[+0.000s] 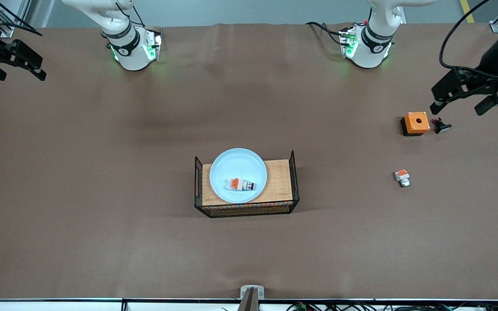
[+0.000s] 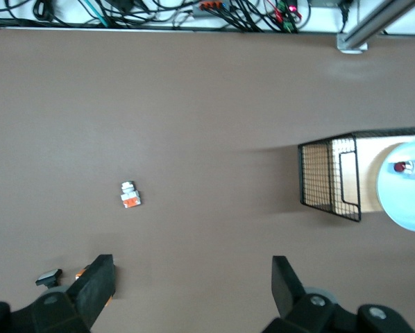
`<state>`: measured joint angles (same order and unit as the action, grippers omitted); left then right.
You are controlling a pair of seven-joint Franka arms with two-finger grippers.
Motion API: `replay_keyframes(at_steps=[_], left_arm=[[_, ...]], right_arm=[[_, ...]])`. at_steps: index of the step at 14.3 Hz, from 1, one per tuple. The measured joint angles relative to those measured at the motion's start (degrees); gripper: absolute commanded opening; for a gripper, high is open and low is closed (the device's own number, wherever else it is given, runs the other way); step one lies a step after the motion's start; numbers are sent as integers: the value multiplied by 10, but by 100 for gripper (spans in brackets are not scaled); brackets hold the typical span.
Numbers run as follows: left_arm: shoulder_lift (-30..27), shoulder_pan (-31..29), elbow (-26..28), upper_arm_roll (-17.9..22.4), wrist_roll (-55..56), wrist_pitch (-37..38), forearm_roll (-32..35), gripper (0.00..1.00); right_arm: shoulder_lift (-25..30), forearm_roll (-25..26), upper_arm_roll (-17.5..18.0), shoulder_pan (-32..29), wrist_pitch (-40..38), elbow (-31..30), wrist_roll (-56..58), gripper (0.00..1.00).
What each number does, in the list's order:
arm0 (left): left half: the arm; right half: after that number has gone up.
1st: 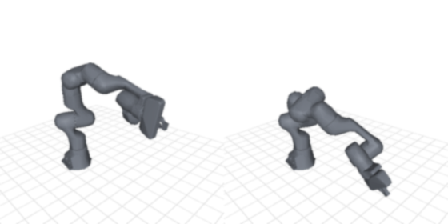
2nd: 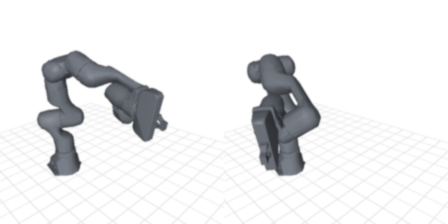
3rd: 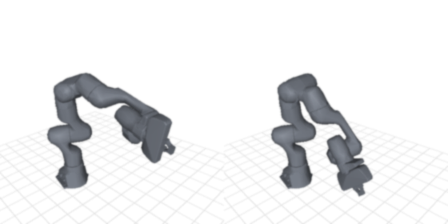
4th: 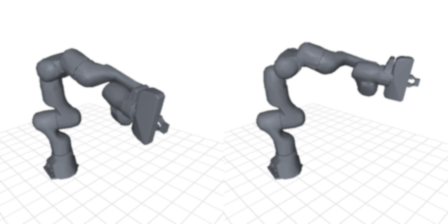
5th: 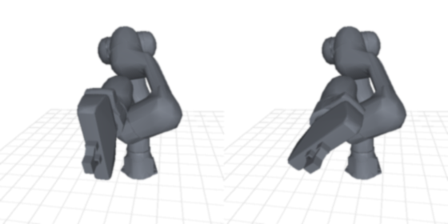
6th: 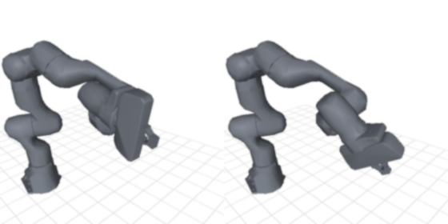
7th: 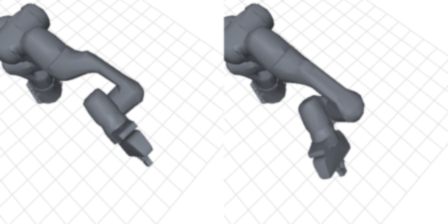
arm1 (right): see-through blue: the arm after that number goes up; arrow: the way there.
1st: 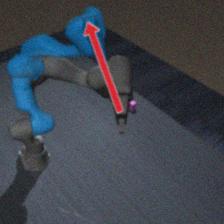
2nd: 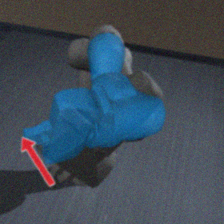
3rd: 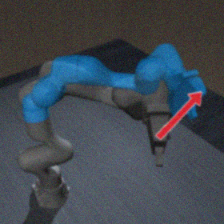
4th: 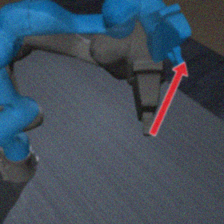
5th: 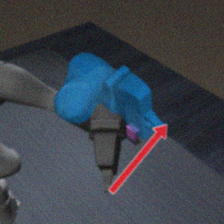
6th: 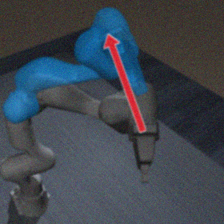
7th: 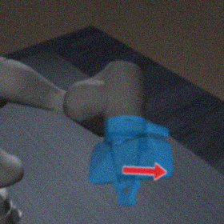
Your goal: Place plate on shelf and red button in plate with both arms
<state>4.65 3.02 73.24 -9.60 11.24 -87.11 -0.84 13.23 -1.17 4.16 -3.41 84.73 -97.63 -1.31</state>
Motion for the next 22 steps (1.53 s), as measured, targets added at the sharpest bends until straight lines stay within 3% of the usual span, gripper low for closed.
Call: replay_keyframes(at_steps=[15, 22], left_arm=[[8, 0, 5, -13, 0, 8, 0, 100], [10, 0, 6, -14, 0, 18, 0, 100]], right_arm=[[-41, 0, 0, 1, 12, 16, 21, 100], [-94, 0, -2, -1, -8, 82, 21, 100]])
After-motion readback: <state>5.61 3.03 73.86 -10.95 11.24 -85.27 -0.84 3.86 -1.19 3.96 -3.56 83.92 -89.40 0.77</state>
